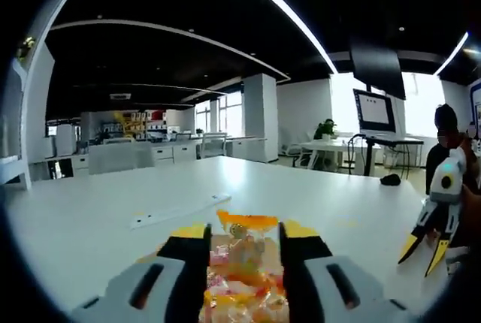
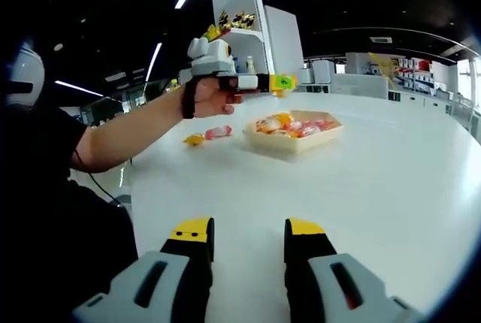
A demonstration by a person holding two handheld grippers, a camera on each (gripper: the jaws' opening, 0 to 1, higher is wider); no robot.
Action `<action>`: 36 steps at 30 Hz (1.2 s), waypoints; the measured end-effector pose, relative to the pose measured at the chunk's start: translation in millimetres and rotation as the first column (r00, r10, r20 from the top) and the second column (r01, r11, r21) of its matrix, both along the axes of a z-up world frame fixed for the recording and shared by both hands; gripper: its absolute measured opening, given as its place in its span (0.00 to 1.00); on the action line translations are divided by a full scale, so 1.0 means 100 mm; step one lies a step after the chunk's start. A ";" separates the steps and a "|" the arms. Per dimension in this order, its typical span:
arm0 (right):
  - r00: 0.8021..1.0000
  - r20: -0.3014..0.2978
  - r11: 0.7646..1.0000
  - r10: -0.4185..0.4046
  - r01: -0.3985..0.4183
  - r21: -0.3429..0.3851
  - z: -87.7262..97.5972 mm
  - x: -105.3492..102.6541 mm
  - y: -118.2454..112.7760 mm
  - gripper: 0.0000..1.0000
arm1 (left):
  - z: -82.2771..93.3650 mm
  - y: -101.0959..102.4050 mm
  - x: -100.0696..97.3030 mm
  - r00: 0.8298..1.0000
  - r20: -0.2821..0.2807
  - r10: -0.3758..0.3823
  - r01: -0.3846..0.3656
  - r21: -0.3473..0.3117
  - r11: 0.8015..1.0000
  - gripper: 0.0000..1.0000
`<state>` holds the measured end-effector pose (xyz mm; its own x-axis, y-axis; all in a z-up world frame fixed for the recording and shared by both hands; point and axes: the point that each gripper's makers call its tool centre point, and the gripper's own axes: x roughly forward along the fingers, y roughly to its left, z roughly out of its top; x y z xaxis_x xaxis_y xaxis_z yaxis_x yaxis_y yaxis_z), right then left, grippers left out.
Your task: Pick up the marshmallows scattered on the table and place them into the bowl on the table
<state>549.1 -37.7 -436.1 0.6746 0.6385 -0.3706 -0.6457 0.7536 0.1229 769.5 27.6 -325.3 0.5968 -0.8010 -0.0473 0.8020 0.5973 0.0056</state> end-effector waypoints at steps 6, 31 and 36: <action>1.000 0.003 1.000 -0.003 0.003 0.002 0.01 0.00 -0.01 0.36 | 0.11 0.09 -0.03 1.000 0.028 -0.010 0.010 -0.004 1.000 0.87; 1.000 0.005 1.000 0.008 -0.008 0.004 0.02 -0.01 0.02 0.36 | 0.05 0.25 -0.07 1.000 -0.003 0.018 -0.018 0.016 1.000 0.87; 1.000 0.007 1.000 0.007 -0.007 0.005 0.03 0.00 0.02 0.36 | 0.00 0.32 -0.03 0.999 -0.020 0.038 -0.037 0.029 0.999 0.87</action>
<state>548.7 -36.0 -433.6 0.6724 0.6450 -0.3631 -0.6519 0.7484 0.1223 766.3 59.6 -325.0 0.6250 -0.7763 -0.0822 0.7793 0.6266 0.0071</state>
